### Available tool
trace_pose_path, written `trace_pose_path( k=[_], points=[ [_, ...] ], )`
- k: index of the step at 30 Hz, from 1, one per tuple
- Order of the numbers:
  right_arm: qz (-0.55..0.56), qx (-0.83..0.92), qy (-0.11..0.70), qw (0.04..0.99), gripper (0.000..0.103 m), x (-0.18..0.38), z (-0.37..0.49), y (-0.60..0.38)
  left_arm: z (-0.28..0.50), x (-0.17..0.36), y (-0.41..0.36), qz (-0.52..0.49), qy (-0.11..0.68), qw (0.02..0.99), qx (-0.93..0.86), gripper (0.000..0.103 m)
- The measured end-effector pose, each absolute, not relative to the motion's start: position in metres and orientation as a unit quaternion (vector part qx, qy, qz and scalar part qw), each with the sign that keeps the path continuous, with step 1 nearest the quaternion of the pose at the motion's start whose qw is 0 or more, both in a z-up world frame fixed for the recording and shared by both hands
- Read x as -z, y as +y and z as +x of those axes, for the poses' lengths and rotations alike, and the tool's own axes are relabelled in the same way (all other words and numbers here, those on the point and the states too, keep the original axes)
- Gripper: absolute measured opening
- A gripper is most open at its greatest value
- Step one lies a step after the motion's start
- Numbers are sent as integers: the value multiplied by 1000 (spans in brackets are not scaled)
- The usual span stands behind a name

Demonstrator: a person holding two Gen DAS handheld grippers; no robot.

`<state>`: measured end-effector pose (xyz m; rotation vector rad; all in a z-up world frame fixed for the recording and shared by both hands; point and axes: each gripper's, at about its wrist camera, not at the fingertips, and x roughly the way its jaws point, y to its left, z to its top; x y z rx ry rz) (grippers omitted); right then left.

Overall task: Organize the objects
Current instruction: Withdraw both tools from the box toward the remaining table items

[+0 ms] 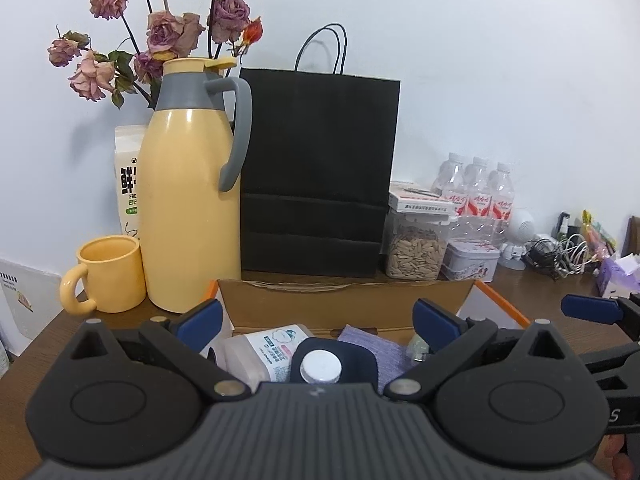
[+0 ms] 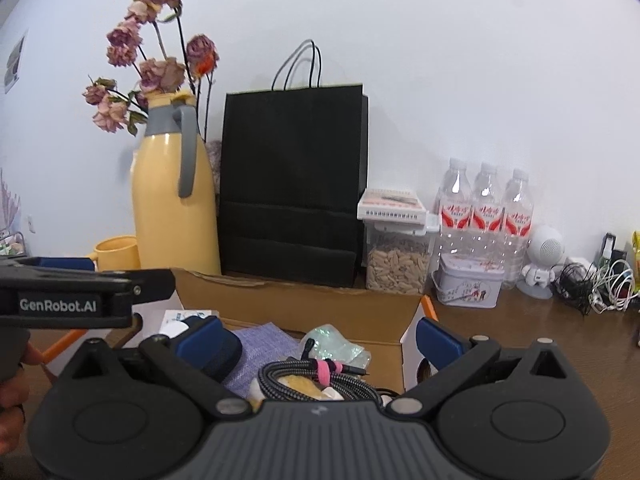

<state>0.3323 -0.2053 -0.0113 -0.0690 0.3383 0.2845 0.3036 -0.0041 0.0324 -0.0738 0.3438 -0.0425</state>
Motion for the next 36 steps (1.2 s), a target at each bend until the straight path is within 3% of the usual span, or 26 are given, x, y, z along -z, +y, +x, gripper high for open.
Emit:
trace_pose_path(
  k=[19, 36],
  points=[
    [-56, -143, 173, 973, 103, 0, 237, -220, 207, -43, 14, -51, 198, 979, 15, 103],
    [-96, -173, 269, 942, 103, 56, 181, -227, 147, -2, 26, -14, 277, 960, 23, 103]
  ],
)
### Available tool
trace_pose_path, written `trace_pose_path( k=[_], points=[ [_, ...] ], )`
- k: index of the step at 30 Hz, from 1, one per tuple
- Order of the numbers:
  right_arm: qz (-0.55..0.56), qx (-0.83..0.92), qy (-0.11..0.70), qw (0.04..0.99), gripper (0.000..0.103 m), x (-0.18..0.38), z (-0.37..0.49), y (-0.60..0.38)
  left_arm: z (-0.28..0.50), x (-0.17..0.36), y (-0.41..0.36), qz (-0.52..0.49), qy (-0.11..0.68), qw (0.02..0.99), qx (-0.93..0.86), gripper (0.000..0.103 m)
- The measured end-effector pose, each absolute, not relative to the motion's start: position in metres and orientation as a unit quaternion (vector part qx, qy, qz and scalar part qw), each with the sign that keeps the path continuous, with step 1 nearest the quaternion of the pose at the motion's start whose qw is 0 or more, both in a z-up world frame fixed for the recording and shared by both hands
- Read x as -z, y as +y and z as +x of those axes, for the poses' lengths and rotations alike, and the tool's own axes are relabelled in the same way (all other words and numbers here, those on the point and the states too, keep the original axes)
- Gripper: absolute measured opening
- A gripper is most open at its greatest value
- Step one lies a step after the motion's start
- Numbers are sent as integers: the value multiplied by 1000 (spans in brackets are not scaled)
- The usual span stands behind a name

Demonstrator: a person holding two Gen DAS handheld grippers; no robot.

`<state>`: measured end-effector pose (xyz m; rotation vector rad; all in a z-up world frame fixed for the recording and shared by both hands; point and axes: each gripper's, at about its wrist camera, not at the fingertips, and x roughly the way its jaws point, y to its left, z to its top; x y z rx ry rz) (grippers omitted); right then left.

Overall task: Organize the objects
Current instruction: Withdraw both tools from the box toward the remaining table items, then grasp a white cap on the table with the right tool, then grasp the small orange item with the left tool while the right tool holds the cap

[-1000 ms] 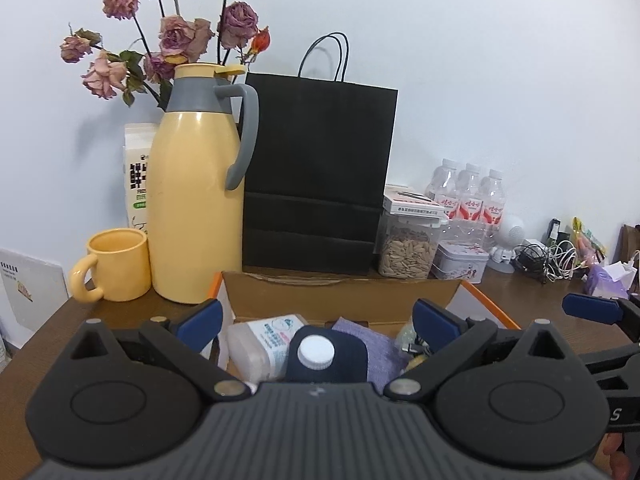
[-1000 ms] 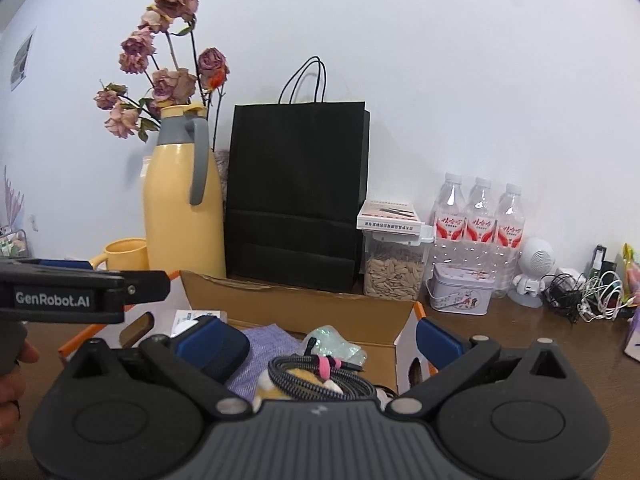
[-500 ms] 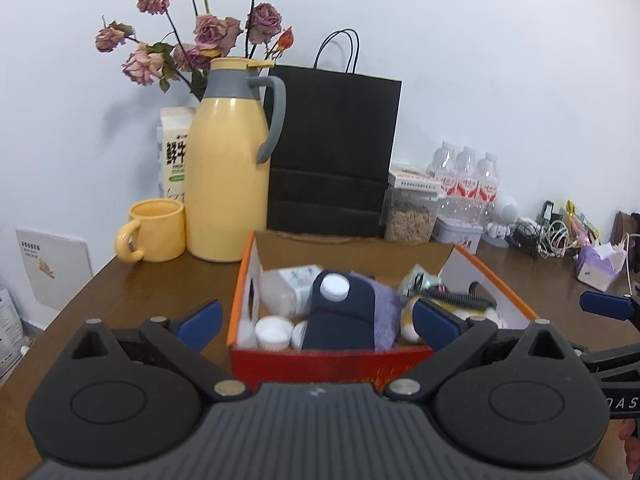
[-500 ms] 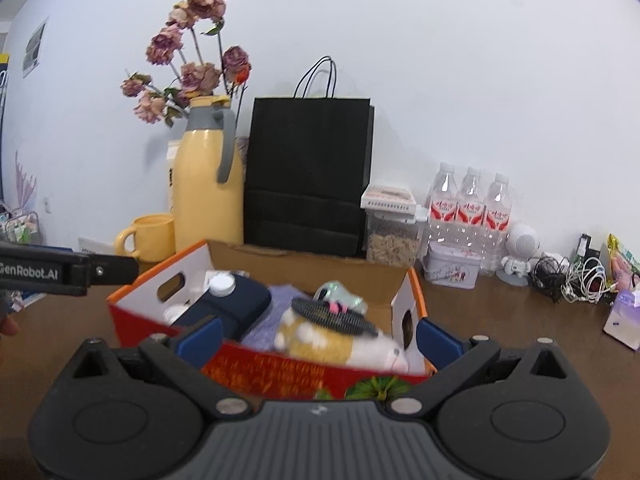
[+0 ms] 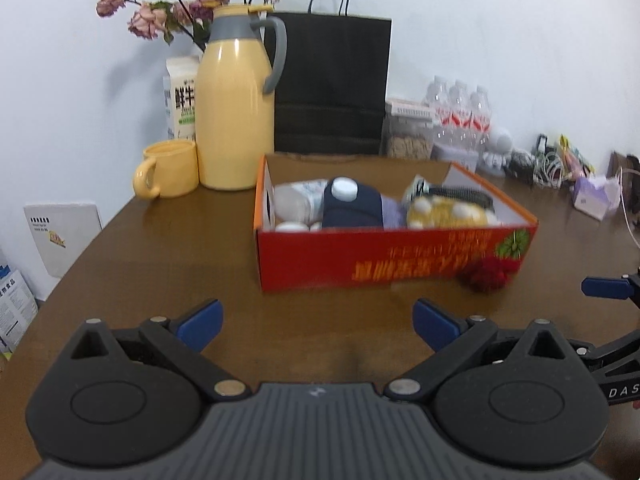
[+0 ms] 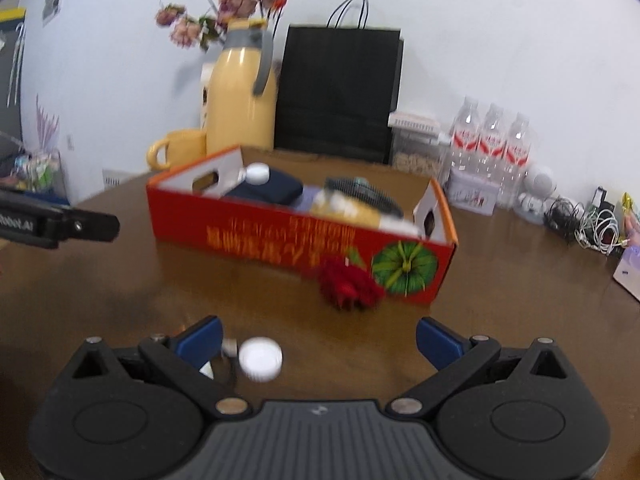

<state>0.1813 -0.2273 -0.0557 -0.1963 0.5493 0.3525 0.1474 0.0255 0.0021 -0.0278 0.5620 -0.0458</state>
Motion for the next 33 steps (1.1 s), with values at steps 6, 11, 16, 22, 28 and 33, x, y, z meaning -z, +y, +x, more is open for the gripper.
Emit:
trace_pose_path(
  k=[6, 11, 16, 22, 28, 33],
  points=[
    [-107, -172, 299, 932, 101, 75, 182, -231, 140, 12, 28, -15, 300, 953, 25, 103],
    [-120, -186, 310, 925, 87, 83, 191, -224, 136, 18, 32, -24, 307, 951, 21, 103],
    [-126, -215, 315, 916, 66, 84, 202, -214, 133, 20, 37, -31, 312, 949, 16, 103],
    [-100, -255, 312, 910, 28, 85, 206, -210, 133, 21, 38, -33, 315, 948, 14, 103],
    [-98, -261, 298, 913, 27, 87, 203, -209, 135, 23, 35, -33, 317, 948, 16, 103],
    [-85, -245, 274, 926, 27, 82, 198, -214, 136, 27, 30, -34, 322, 946, 24, 103]
  ],
)
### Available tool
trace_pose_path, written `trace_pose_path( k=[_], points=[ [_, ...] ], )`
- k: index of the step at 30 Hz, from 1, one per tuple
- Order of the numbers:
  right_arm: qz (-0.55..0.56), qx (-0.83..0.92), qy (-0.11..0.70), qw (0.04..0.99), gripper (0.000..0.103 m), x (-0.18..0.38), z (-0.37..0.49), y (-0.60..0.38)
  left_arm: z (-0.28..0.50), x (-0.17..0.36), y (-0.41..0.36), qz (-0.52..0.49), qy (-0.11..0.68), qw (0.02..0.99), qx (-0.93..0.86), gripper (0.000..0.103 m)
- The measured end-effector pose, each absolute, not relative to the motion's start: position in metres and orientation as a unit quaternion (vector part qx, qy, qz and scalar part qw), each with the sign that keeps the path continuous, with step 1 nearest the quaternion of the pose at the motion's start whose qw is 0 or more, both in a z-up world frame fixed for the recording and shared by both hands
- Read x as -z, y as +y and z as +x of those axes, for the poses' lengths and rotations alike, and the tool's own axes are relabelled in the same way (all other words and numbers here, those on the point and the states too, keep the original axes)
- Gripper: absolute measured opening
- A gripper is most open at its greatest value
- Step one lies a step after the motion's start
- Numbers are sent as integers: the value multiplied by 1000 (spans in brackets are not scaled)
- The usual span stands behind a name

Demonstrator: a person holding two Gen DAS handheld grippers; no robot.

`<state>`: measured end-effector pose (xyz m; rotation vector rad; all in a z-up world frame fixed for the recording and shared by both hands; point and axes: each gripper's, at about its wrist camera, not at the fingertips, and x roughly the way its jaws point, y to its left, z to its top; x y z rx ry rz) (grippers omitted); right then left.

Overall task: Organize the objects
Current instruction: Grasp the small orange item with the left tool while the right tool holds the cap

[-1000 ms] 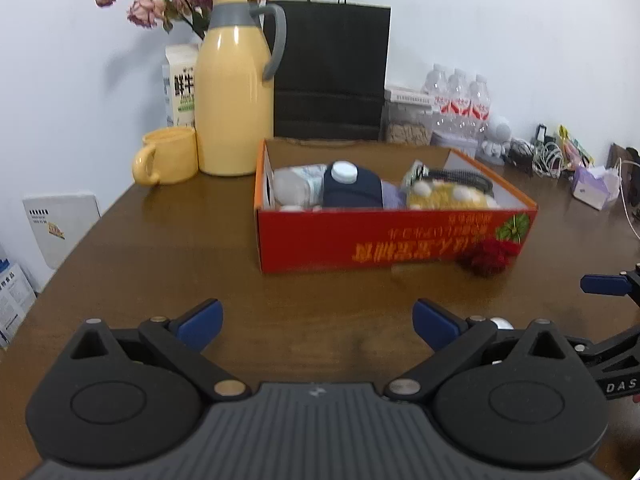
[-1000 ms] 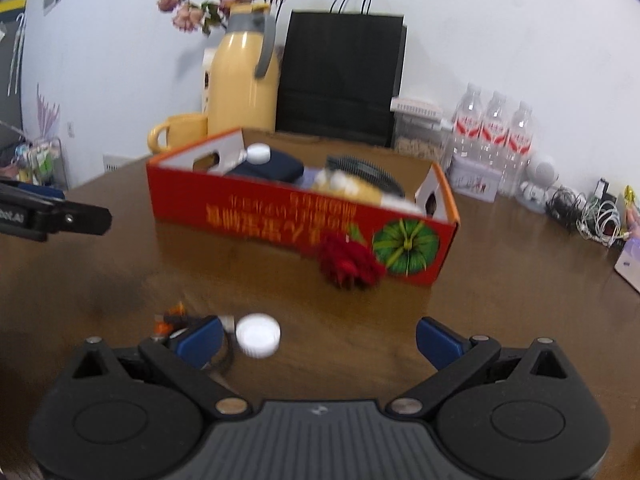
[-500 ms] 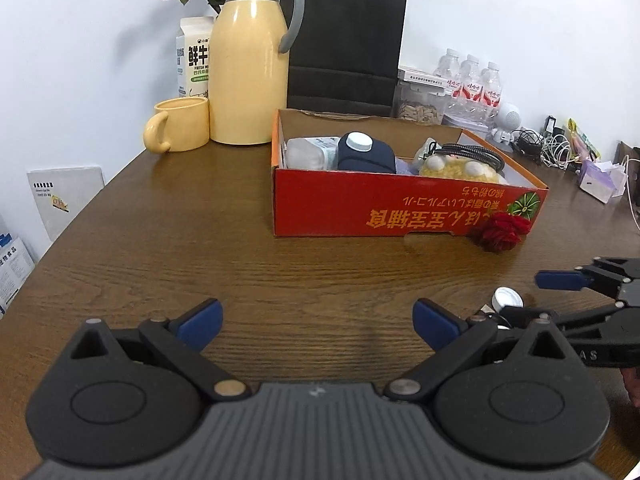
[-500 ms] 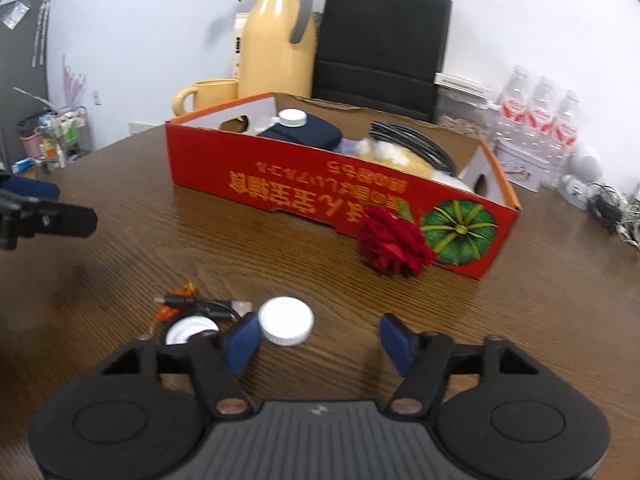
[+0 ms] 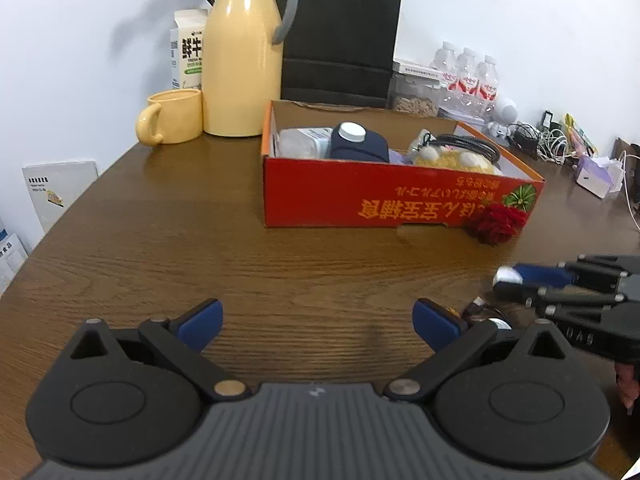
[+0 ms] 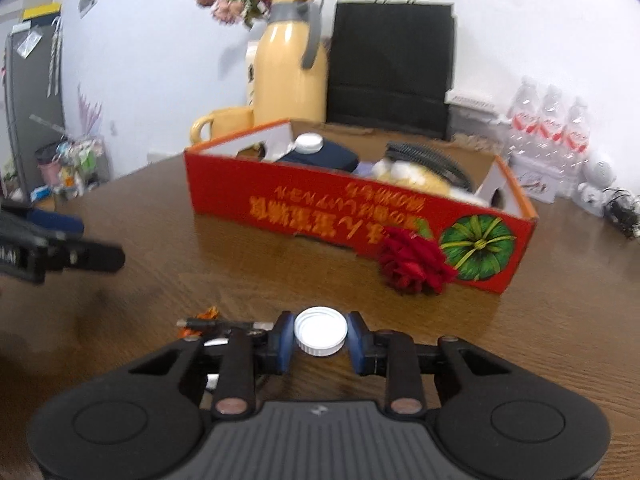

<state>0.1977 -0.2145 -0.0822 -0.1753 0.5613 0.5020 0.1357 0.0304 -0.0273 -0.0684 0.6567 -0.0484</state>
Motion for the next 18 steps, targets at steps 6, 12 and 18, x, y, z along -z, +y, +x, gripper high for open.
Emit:
trace_pose_path(
  k=[6, 12, 18],
  points=[
    [-56, -207, 231, 949, 27, 74, 187, -228, 139, 38, 8, -20, 340, 939, 55, 103],
    [-54, -208, 227, 950, 27, 73, 188, -230, 144, 51, -16, -1, 353, 933, 67, 103],
    [-52, -210, 222, 951, 27, 74, 186, -231, 151, 55, -22, 2, 354, 934, 53, 103]
  ],
)
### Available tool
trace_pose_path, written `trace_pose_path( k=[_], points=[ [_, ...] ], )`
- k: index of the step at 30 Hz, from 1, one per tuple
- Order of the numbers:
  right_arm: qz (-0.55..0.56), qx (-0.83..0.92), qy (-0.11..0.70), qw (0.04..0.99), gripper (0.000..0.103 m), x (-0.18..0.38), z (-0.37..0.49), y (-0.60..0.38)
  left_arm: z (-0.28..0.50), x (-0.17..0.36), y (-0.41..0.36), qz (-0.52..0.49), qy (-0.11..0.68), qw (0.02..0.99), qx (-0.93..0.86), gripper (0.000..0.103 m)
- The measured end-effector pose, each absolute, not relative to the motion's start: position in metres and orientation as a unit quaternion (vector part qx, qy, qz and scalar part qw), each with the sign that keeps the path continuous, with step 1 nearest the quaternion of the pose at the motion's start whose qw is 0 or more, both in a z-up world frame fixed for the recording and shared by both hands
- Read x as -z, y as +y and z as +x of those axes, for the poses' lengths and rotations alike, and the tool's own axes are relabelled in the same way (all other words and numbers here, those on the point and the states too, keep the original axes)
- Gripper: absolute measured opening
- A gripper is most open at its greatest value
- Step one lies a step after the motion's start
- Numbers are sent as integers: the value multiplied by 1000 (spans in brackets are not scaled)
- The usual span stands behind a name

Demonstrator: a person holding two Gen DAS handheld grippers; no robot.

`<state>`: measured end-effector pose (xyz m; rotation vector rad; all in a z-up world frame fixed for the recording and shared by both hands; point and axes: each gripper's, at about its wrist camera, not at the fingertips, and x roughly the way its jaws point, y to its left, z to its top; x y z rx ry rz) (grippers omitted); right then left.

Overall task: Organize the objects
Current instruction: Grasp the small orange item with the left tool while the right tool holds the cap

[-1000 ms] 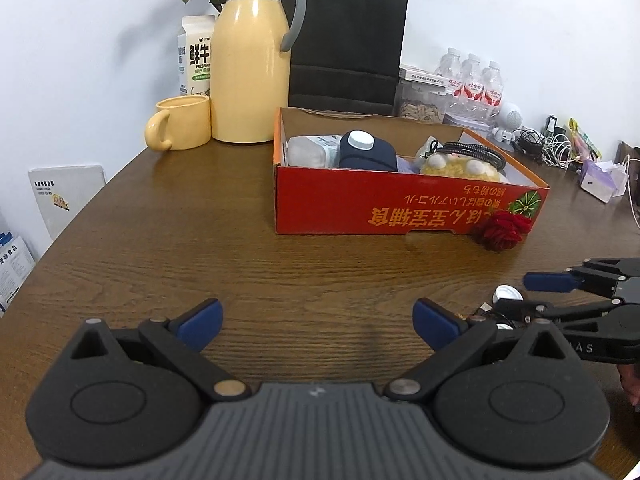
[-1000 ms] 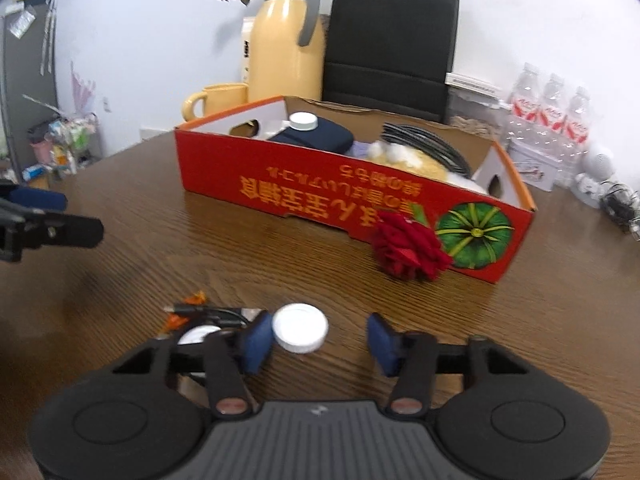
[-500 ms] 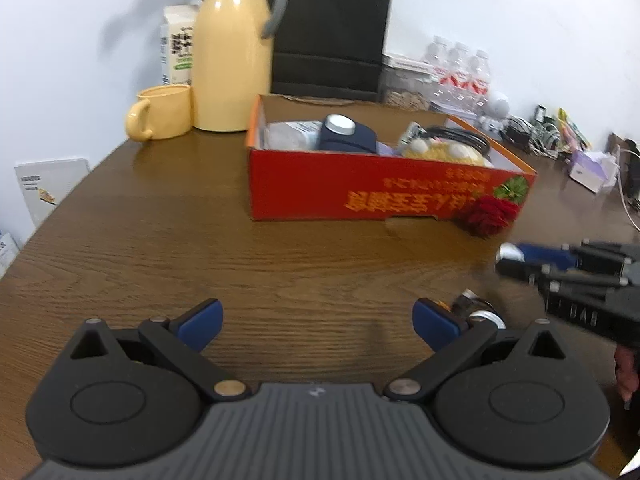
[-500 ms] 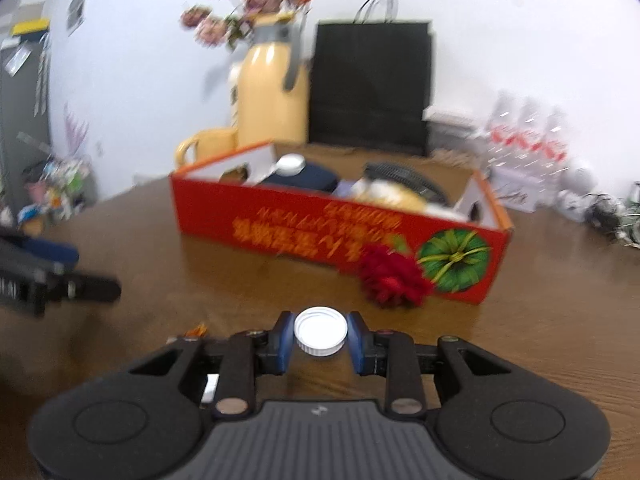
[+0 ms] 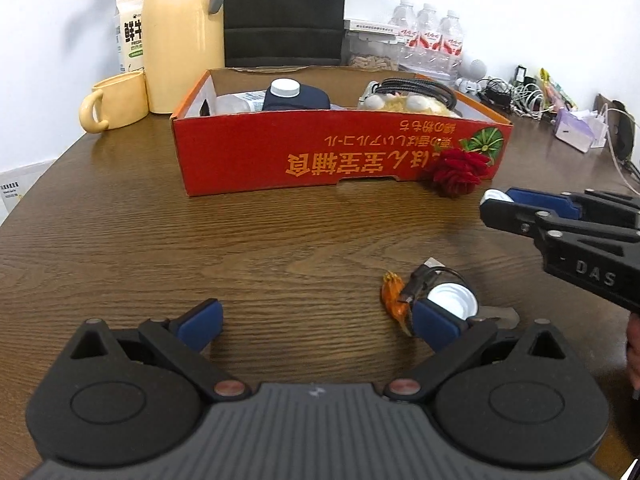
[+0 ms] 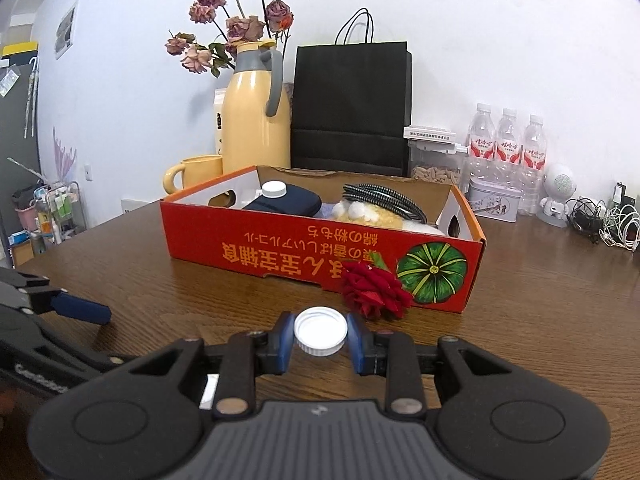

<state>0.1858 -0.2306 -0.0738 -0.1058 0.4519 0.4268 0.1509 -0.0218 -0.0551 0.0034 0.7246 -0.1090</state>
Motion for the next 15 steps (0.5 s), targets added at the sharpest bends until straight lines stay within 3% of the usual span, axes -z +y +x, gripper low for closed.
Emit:
trace_pose_path(
  k=[15],
  points=[
    [-51, -213, 221, 950, 27, 73, 185, -231, 153, 57, -21, 17, 341, 939, 26, 103]
  ],
)
